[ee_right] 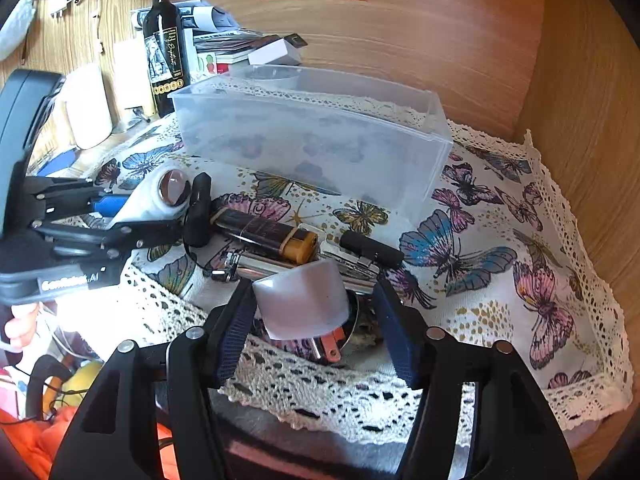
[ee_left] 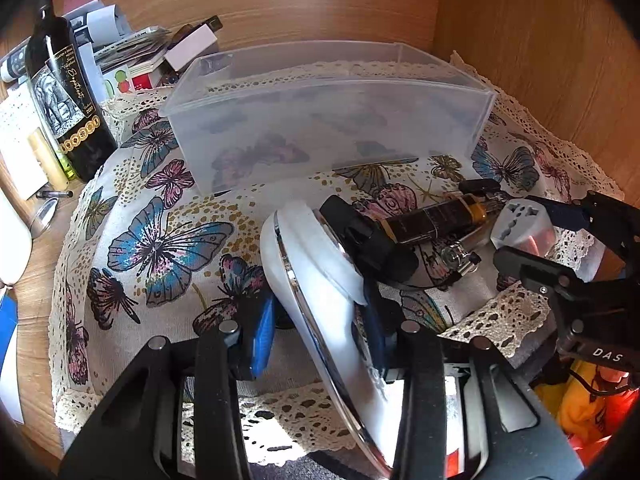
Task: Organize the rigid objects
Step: 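Grasp the white handheld device with the left tool while the right tool grasps the white plug adapter, then carry the white device into the clear box with the left tool while the right tool drops the adapter in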
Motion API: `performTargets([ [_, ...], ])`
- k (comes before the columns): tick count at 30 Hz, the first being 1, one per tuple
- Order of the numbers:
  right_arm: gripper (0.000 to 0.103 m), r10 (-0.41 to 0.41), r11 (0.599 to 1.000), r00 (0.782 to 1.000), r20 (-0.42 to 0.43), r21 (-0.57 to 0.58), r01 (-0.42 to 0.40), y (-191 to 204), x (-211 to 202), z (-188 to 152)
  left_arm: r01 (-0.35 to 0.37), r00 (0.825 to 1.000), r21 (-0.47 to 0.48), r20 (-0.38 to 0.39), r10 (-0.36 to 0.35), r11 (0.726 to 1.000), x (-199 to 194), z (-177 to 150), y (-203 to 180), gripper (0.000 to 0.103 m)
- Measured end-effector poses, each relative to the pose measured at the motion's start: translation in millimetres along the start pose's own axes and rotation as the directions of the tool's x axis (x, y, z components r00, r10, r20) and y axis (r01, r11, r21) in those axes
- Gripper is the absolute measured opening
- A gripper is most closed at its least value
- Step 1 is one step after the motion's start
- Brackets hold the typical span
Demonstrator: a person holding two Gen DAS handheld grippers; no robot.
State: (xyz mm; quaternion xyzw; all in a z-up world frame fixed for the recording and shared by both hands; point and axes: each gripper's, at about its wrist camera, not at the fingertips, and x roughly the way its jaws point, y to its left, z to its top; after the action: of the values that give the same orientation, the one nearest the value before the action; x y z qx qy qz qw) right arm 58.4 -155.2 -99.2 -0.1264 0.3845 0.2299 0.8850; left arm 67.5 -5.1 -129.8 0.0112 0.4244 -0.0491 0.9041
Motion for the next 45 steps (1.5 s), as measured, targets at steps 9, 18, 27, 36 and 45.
performTargets([
  [9, 0.039, 0.028, 1.000, 0.999, 0.017, 0.009, -0.028, -6.3, 6.6, 18.1, 0.015, 0.999, -0.054, 0.050, -0.012, 0.998, -16.8, 5.4, 10.5, 0.038],
  [18, 0.036, 0.005, 0.998, 0.997, 0.071, 0.058, -0.009, -15.7, -3.4, 30.0, 0.019, 0.988, -0.109, 0.156, -0.002, 0.994, -46.8, 24.4, 28.5, 0.038],
  [27, 0.035, -0.020, 0.994, 0.985, 0.170, 0.111, 0.001, -27.2, -21.4, 56.4, 0.012, 0.964, -0.115, 0.267, 0.019, 0.993, -74.6, 51.8, 38.2, 0.037],
  [36, 0.035, -0.033, 0.990, 0.965, 0.262, 0.143, -0.005, -39.9, -34.4, 89.9, -0.003, 0.938, -0.103, 0.345, 0.038, 0.995, -97.1, 89.6, 46.4, 0.037],
  [45, 0.035, -0.044, 0.989, 0.954, 0.296, 0.150, -0.001, -49.6, -29.4, 116.1, -0.026, 0.919, -0.079, 0.390, 0.055, 0.997, -102.3, 125.8, 44.1, 0.037],
])
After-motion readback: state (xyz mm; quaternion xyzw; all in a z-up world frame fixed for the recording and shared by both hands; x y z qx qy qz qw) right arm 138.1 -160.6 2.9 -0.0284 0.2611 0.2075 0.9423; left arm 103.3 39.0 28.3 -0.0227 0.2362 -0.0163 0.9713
